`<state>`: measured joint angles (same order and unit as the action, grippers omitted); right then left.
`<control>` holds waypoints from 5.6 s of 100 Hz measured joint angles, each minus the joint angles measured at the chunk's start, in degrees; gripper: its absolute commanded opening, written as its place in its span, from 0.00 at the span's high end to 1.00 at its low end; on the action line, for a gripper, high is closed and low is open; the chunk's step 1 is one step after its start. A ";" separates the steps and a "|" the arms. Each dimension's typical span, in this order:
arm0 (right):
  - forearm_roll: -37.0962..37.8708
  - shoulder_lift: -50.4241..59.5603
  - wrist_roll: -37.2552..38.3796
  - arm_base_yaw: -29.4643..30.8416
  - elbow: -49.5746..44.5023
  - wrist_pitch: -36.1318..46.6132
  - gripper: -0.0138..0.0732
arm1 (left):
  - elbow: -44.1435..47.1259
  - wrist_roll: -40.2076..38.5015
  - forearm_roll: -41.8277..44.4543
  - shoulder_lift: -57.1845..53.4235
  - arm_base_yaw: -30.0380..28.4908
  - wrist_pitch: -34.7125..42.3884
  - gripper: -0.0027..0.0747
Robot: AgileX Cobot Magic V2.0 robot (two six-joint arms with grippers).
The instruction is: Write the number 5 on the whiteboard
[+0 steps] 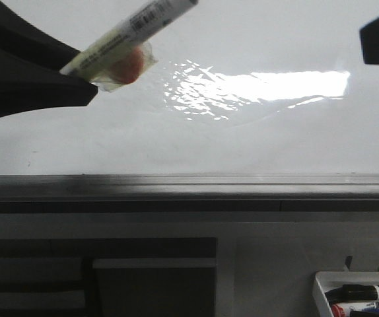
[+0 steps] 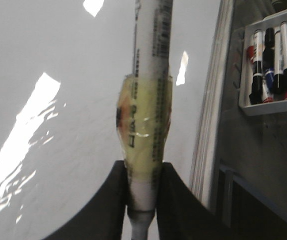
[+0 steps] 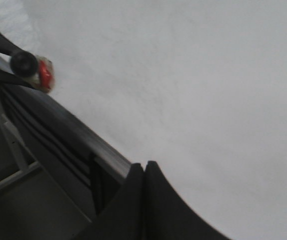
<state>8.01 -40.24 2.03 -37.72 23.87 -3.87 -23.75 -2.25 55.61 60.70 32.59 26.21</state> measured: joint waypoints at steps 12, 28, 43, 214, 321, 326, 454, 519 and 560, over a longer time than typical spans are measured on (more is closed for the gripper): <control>0.00 -4.39 0.00 -6.42 6.03 -4.20 0.73 | 0.00 0.00 1.28 0.38 0.00 2.97 0.99; 0.00 -11.48 0.00 -12.29 11.88 -6.19 0.58 | 0.00 0.00 1.76 0.65 0.00 4.14 0.99; -0.74 -17.07 0.00 -13.98 15.16 -7.02 0.58 | 0.00 0.00 1.76 0.65 0.00 4.38 0.99; -5.71 -24.18 0.00 -12.21 22.10 -4.48 0.91 | 1.38 -15.01 -8.75 -4.43 0.00 -0.11 0.55; -7.63 -41.65 -0.37 -0.91 43.75 -20.50 0.91 | 5.95 -16.73 -18.92 -15.13 -5.03 -7.35 0.55; -8.62 -41.41 -0.37 -1.14 42.40 -20.07 0.91 | 5.95 -16.73 -19.02 -15.13 -5.24 -7.22 0.55; -8.01 -38.78 -0.26 -1.64 44.67 -20.30 0.91 | 5.95 -16.73 -19.13 -15.13 -5.46 -6.98 0.56; -9.41 -40.51 -0.39 2.27 44.85 -18.08 0.91 | 5.95 -16.73 -19.13 -15.13 -5.46 -6.98 0.56; -9.94 -37.71 -0.26 5.47 45.08 -22.73 0.91 | 5.95 -16.73 -19.00 -15.13 -5.46 -6.98 0.56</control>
<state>-1.93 -77.95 1.77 -32.25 68.96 -26.60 -17.79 -18.98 36.62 45.57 27.13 19.23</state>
